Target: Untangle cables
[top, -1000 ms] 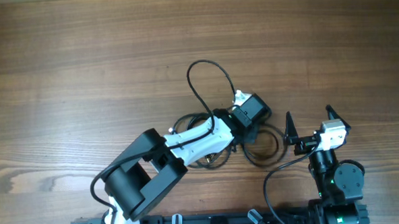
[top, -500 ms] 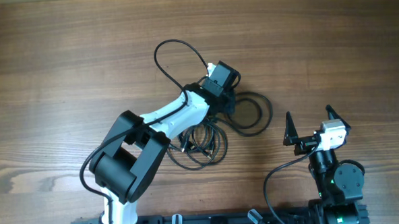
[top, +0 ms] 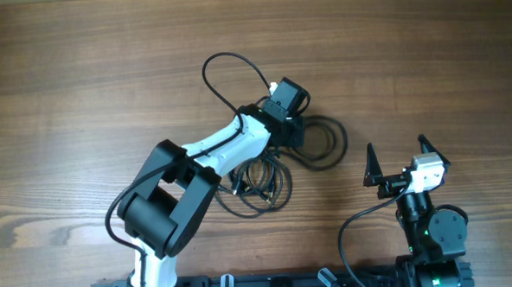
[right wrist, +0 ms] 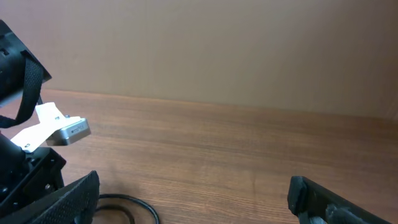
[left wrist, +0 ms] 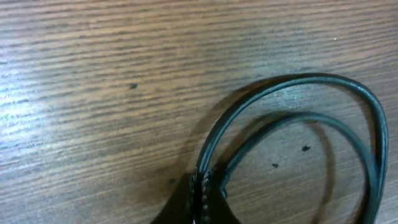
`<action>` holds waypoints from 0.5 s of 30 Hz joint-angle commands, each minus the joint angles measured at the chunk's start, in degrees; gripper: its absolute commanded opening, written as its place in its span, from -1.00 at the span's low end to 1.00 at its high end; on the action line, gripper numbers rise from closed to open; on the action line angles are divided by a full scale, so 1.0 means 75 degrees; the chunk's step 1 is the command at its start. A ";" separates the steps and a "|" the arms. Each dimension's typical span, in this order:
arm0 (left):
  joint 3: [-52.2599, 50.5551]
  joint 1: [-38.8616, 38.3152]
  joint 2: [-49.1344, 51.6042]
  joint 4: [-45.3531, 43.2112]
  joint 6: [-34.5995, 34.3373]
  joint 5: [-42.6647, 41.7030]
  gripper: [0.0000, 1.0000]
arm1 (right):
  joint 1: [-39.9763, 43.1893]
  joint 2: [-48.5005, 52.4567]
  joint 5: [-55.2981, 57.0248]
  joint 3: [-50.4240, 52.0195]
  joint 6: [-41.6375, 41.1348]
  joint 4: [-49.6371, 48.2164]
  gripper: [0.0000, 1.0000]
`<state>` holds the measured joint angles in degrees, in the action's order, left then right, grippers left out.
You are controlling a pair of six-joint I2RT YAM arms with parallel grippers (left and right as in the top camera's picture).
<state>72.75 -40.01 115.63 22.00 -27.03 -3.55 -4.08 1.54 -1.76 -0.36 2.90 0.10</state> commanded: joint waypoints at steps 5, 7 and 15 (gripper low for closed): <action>-0.0035 0.0067 -0.0420 -0.0035 0.0035 0.0047 -0.92 | 0.0038 -0.0026 -0.0114 0.0009 0.0012 -0.0020 1.00; -0.0032 0.0125 -0.1017 -0.0052 0.0000 0.0047 -0.92 | 0.0038 -0.0026 -0.0114 0.0009 0.0009 -0.0020 1.00; -0.0032 0.0146 -0.3844 -0.0519 -0.0664 -0.0239 -0.92 | 0.0038 -0.0026 -0.0114 0.0009 0.0009 -0.0020 1.00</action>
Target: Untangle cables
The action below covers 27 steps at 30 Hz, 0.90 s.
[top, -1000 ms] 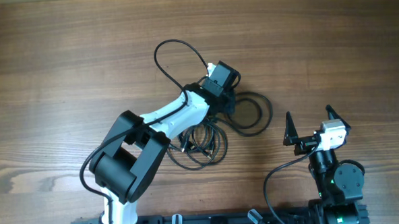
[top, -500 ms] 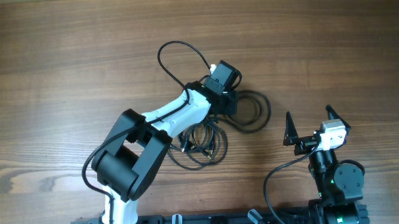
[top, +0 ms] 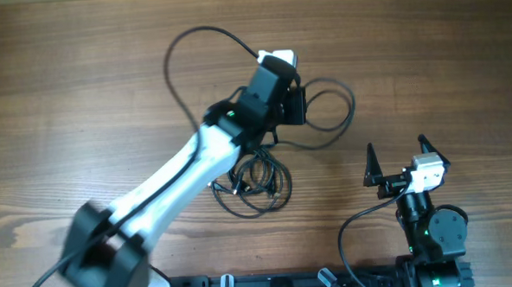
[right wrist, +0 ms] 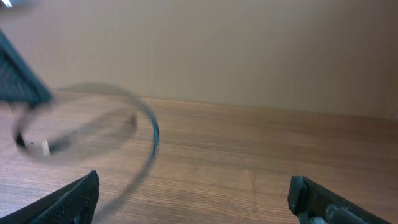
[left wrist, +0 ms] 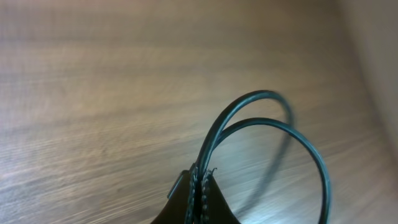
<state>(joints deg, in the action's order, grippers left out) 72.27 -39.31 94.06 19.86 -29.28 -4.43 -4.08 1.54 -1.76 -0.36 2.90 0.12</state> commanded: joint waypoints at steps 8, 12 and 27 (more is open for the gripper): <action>0.0032 0.0458 -0.2626 -0.1795 -0.0595 -0.0114 -0.92 | 0.0038 -0.0026 -0.0114 0.0009 0.0009 -0.0026 0.99; 0.0032 0.0871 -0.2798 -0.2503 -0.0376 -0.0032 -0.92 | 0.0038 -0.0026 -0.0114 0.0009 0.0009 -0.0023 1.00; 0.0032 0.1358 -0.2728 -0.5319 0.1865 0.0513 -0.92 | 0.0038 -0.0026 -0.0114 0.0009 0.0009 -0.0026 1.00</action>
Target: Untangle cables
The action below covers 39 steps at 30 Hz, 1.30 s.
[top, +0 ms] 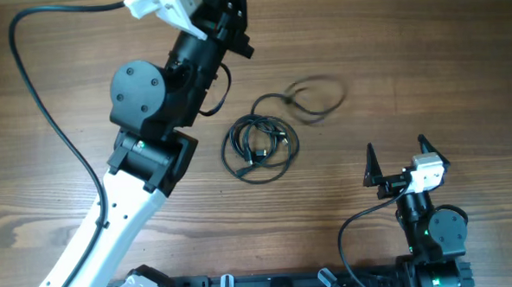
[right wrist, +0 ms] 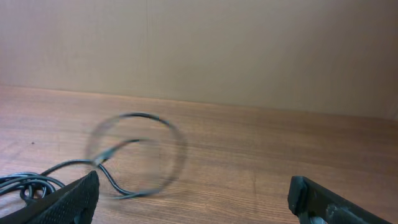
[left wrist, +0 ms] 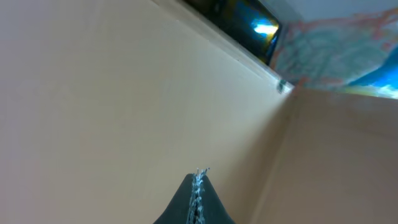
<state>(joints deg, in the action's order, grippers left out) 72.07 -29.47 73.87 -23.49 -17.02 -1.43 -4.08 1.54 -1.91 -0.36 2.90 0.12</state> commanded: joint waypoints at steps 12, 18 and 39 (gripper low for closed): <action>0.0055 0.0055 0.1757 0.5971 0.0239 -0.0058 0.35 | 0.0038 -0.0026 -0.0093 0.0009 0.0009 -0.0026 0.99; 0.0055 0.0061 0.3144 0.5925 0.0210 -0.0058 0.61 | 0.0038 -0.0026 -0.0093 0.0009 0.0009 -0.0023 1.00; 0.0058 0.0833 0.1635 0.8789 -0.1396 -0.0493 1.00 | 0.0038 -0.0026 -0.0093 0.0009 0.0012 -0.0026 0.99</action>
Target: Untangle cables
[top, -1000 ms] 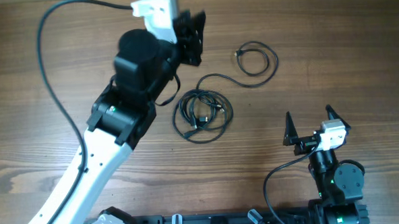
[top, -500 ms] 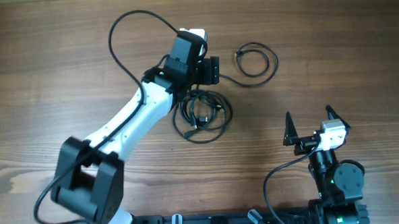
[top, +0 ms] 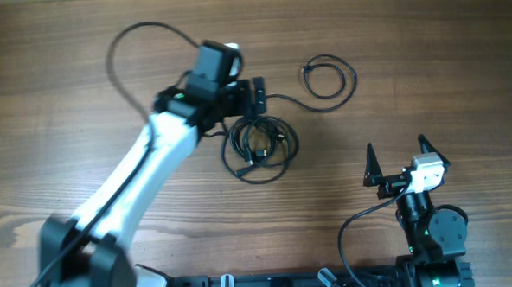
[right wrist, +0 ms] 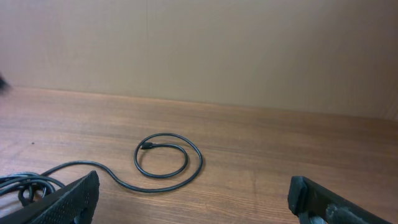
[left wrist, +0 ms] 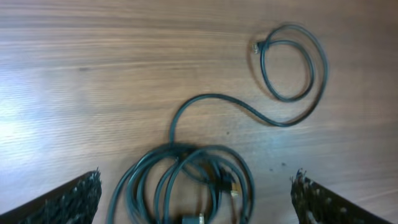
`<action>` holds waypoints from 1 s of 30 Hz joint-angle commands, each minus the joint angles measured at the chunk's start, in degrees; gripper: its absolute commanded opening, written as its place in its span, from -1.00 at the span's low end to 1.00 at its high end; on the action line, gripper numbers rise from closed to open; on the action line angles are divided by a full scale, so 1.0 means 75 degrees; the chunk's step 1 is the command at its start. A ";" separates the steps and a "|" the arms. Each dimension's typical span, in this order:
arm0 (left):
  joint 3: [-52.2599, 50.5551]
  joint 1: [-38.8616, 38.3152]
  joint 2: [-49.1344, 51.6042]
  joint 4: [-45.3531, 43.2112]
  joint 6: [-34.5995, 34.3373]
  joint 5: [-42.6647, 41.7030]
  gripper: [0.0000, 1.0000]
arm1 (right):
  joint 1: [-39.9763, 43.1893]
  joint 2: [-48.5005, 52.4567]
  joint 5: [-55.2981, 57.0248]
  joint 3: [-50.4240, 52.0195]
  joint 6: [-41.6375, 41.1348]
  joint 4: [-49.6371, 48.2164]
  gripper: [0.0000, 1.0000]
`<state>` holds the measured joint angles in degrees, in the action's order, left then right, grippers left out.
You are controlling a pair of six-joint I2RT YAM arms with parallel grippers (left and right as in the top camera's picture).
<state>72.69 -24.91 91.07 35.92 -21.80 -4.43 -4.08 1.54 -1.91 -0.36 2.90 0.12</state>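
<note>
A coiled bundle of black cables [top: 261,149] lies mid-table, with plug ends showing inside it [left wrist: 230,185]. One strand runs out of it to the far right and ends in a small flat loop [top: 329,77], also seen as the loop [left wrist: 289,62] and the loop [right wrist: 168,155]. My left gripper [top: 260,97] hangs just above the bundle's far edge, wide open and empty [left wrist: 196,176]. The right gripper [top: 394,144] stands open at the near right, empty [right wrist: 193,180], well short of the loop.
The left arm's own black lead [top: 118,54] arcs over the table at the far left. A beige wall [right wrist: 249,50] rises behind the wooden table [top: 433,40]. The arm bases stand at the near edge [top: 288,285].
My left gripper was shut and raised, its camera facing the wall. Now it is low over the bundle and open. The loop, blurred then, lies still at the far right.
My left gripper was first shut on a cable loop at the tangle's right side, then held it higher. Later it was raised and shut with no cable in its view, the loop blurred beside the bundle. Now the strand lies stretched out from the bundle.
</note>
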 commanded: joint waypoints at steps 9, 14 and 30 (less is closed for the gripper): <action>-0.0038 0.0207 -0.0778 0.2512 -0.0758 -0.0096 1.00 | 0.0038 -0.0026 -0.3719 0.0009 -0.5167 -0.0338 1.00; -0.0038 0.0207 -0.0778 0.2509 -0.0758 -0.0093 1.00 | 0.0038 -0.0026 -0.4529 -0.0128 -0.6379 -0.1851 1.00; -0.0038 0.0207 -0.0778 0.2509 -0.0755 -0.0090 1.00 | 0.0038 0.8504 -0.1751 -1.2056 -0.1588 0.6732 1.00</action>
<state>72.55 -23.29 85.08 54.85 -26.92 -4.60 -3.92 52.03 -17.78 -78.00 -13.58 41.93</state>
